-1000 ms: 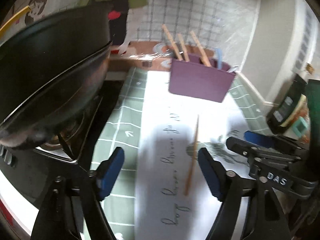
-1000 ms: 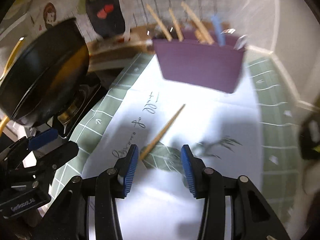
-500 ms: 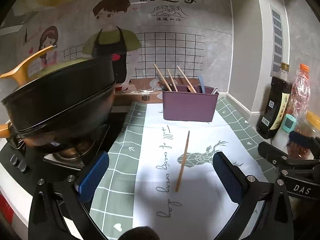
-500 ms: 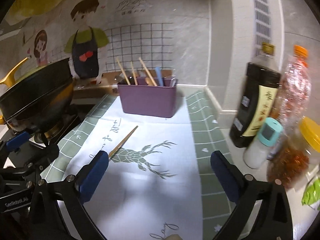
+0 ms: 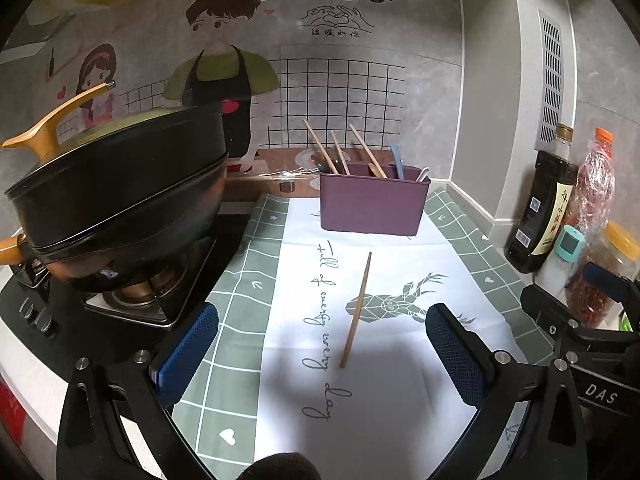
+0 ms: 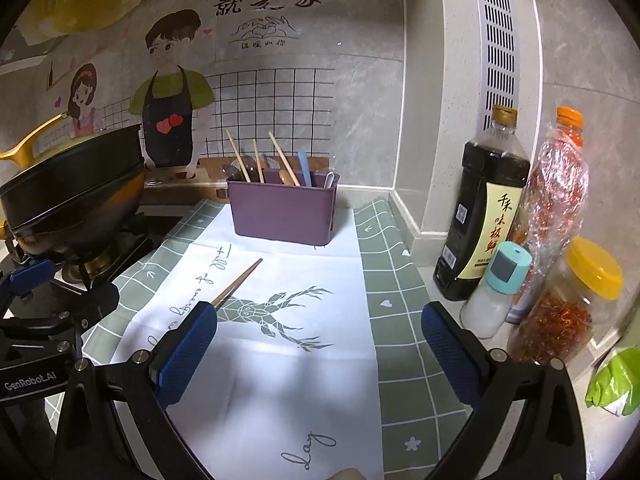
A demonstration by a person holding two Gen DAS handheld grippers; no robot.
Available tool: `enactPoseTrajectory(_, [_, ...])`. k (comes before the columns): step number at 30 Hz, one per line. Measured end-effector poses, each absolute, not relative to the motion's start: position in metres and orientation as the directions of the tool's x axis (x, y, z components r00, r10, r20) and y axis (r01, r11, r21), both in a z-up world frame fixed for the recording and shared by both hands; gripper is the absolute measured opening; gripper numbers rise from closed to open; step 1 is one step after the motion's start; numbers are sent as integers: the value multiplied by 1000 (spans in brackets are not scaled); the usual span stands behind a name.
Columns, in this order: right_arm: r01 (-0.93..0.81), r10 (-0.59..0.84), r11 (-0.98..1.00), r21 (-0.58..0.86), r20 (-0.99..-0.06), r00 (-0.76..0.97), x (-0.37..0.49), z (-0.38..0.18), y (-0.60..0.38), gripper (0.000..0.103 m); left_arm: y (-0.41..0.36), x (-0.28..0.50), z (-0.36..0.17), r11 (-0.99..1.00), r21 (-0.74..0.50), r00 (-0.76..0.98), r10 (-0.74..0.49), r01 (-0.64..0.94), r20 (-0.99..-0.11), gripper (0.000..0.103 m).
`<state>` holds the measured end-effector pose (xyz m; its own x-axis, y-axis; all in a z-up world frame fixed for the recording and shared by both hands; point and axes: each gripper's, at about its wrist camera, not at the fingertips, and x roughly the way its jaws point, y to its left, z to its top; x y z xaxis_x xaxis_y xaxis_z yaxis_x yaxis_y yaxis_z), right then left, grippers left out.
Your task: Organize utensils
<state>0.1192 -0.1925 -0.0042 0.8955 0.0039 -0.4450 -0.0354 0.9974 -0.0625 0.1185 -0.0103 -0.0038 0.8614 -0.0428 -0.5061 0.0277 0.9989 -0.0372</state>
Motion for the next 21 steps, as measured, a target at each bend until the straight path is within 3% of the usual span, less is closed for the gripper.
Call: enactPoseTrajectory(21, [-32, 8, 998, -46, -439, 898, 111, -3, -189, 102, -8, 112, -2, 999, -44, 857, -36, 15, -514, 103])
